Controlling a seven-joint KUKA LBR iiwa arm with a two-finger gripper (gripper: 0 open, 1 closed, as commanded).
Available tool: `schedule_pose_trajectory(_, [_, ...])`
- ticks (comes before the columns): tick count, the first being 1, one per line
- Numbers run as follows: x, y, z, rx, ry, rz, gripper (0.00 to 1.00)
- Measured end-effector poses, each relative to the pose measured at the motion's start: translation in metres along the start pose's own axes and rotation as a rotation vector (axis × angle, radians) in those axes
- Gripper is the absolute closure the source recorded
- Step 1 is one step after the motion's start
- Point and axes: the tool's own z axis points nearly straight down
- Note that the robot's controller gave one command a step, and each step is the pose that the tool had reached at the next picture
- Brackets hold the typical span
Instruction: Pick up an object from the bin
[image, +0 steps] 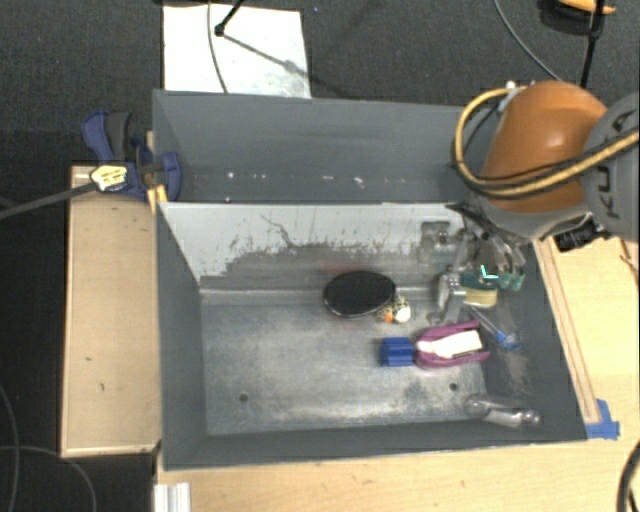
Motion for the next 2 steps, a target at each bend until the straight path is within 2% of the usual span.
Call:
schedule_pose_trajectory(1, [0.039, -0.0623, 0.1269, 0.0, 0.001, -0.215, 0.0])
schedule_pose_trajectory(2, [0.037, -0.0609, 0.1231, 0.001, -0.004, -0.218, 1.0])
